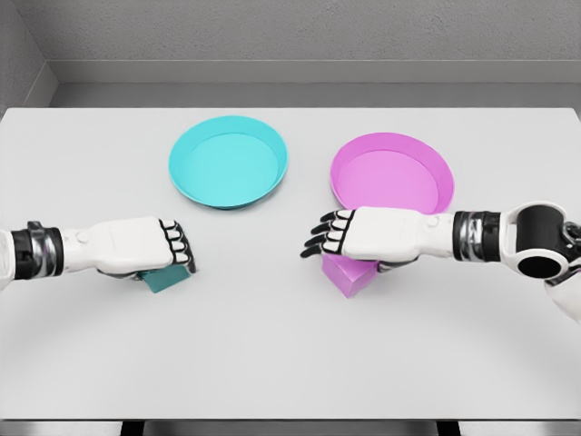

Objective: Place the blocks in the corresponding plates according to their colors

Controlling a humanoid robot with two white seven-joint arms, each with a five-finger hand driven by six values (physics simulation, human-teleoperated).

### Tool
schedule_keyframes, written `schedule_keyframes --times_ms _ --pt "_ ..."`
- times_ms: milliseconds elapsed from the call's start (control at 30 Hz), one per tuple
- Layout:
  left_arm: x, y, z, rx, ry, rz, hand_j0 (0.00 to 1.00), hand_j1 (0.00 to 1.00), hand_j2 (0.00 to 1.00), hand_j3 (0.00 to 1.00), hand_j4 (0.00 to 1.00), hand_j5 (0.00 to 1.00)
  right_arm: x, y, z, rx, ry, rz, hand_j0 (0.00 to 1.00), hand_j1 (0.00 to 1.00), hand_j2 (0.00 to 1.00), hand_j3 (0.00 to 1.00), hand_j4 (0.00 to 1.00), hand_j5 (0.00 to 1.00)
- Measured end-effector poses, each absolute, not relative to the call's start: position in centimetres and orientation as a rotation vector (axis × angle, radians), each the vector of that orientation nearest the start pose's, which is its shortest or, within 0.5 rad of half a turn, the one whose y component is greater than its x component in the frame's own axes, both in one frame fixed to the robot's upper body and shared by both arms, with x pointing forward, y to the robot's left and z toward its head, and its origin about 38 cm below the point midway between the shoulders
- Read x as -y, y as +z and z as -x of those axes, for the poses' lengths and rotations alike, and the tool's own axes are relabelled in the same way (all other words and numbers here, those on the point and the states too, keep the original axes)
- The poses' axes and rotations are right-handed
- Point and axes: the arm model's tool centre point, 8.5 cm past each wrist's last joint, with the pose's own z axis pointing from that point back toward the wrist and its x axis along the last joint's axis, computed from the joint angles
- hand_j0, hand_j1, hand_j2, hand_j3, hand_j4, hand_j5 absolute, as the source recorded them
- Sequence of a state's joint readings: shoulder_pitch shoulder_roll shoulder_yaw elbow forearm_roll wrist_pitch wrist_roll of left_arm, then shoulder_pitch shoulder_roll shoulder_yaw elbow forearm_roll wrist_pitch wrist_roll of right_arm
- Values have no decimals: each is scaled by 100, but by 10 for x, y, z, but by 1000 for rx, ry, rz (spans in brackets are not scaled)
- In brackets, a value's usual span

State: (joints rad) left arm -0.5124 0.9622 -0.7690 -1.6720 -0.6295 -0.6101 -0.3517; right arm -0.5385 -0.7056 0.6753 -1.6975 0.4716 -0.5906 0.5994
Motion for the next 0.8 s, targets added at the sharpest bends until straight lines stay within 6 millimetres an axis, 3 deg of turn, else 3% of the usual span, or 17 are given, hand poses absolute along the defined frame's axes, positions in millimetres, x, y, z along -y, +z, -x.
schedule_keyframes --times_ms 133,367,500,600,800 --pt "-285 167 -366 -1655 3045 486 38 38 38 38 38 38 203 177 -378 -1948 -2947 -209 100 100 100 100 100 100" --pt "-282 189 -377 -1674 2991 549 38 38 38 38 38 38 203 173 -378 -1946 -2959 -213 100 100 100 100 100 100" --pt "-280 211 -388 -1707 2940 605 38 38 38 38 38 38 200 159 -372 -1804 -2999 -206 100 100 100 100 100 100" --pt "-276 226 -399 -1741 2897 646 38 38 38 38 38 38 199 154 -369 -1772 -3005 -194 69 69 69 69 69 69" --pt "-269 247 -440 -1845 2848 750 38 38 38 38 38 38 202 157 -371 -1795 -3004 -203 65 65 65 65 65 65"
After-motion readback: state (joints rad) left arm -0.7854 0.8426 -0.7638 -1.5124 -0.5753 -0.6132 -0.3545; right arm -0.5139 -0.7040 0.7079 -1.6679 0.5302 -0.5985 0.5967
